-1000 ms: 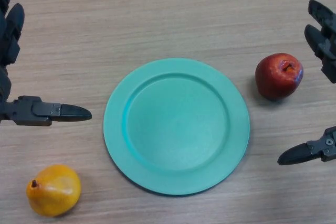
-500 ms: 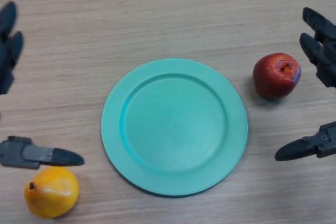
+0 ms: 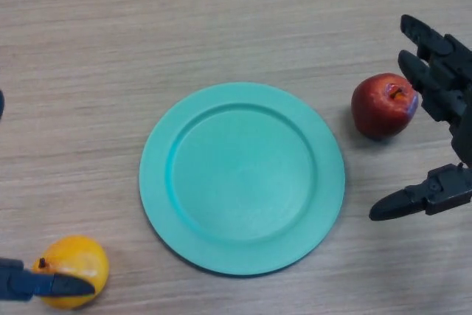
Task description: Pick up the yellow pear and place it on the plate
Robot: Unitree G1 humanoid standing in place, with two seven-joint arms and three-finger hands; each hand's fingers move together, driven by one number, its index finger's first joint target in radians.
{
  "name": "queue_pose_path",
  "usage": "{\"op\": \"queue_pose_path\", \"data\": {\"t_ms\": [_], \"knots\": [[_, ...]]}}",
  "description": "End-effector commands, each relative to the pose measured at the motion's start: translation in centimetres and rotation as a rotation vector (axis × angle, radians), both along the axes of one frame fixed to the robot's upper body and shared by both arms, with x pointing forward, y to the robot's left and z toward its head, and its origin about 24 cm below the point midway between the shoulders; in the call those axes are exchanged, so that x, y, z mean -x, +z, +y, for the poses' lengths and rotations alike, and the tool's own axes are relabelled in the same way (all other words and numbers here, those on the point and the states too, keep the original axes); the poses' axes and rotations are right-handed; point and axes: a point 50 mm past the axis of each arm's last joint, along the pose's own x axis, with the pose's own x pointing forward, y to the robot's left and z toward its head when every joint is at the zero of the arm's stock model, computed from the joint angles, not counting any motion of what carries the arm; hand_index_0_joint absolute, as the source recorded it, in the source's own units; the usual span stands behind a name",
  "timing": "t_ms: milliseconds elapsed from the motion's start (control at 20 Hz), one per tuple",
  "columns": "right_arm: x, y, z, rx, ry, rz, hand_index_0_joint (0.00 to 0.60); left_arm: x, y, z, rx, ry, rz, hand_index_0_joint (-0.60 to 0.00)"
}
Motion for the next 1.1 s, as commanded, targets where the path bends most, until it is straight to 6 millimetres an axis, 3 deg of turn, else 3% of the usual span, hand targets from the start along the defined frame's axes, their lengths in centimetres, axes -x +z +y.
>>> {"op": "queue_pose_path", "data": {"t_ms": [50, 250, 750, 1100], "knots": [[0.2, 3.0, -0.3, 0.016, -0.003, -0.193, 0.000, 1.6, 1.7, 0.9, -0.120, 0.043, -0.187, 0.000], [-0.2, 3.0, -0.5, 0.015, -0.012, -0.196, 0.000, 1.8, -0.3, 1.6, -0.141, 0.073, -0.141, 0.000], [-0.3, 2.5, -1.1, 0.020, -0.029, -0.192, 0.000, 0.9, -8.4, 3.3, -0.262, 0.153, 0.076, 0.000], [0.1, 2.9, -1.2, -0.001, -0.037, -0.198, 0.000, 0.4, -9.6, 3.5, -0.173, 0.137, 0.133, 0.000]]}}
